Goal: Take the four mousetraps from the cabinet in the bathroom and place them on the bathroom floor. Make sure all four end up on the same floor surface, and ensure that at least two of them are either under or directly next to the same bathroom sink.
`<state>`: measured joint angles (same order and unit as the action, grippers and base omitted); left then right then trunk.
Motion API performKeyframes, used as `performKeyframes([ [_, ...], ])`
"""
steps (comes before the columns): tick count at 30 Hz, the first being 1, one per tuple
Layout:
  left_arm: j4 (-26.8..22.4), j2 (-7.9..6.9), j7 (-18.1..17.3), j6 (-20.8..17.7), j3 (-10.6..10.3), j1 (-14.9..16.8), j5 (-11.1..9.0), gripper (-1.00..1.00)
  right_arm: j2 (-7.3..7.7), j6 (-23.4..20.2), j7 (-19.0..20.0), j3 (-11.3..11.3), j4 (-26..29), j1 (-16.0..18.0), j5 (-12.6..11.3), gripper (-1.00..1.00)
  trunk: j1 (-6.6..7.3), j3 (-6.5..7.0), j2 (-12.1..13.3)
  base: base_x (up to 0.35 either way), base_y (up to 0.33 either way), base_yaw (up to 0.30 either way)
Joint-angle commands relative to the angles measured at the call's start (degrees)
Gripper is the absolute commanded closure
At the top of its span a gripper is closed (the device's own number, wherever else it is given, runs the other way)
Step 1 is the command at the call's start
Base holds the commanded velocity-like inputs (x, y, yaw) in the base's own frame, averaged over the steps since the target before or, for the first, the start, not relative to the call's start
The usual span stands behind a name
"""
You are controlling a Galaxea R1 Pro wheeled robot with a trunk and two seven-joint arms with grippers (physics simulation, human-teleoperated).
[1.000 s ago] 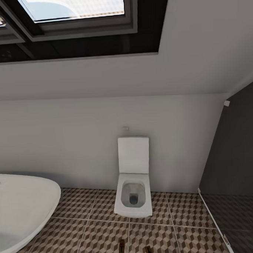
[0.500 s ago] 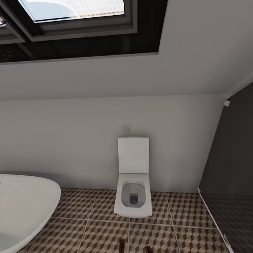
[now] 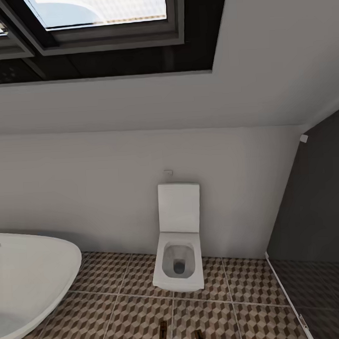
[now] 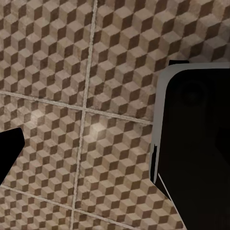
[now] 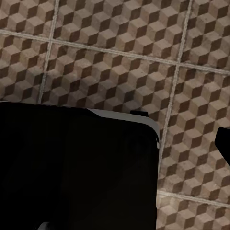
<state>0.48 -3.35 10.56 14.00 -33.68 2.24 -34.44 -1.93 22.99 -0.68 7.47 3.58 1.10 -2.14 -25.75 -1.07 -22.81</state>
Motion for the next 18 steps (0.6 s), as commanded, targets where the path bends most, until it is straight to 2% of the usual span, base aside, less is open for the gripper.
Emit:
performKeyframes([
  [1,0.1,0.01,0.2,0.2,-0.5,0.0,-0.3,-1.00,0.00,0.2,-0.1,0.4,-0.1,0.0,-0.2,-1.00,-0.03,-0.11,-0.1,0.000,0.000,0.000],
  [18,0.1,0.01,0.2,0.2,-0.5,0.0,-0.3,-1.00,0.00,0.2,-0.1,0.4,-0.1,0.1,-0.2,-1.00,-0.03,-0.11,-0.1,0.000,0.000,0.000],
])
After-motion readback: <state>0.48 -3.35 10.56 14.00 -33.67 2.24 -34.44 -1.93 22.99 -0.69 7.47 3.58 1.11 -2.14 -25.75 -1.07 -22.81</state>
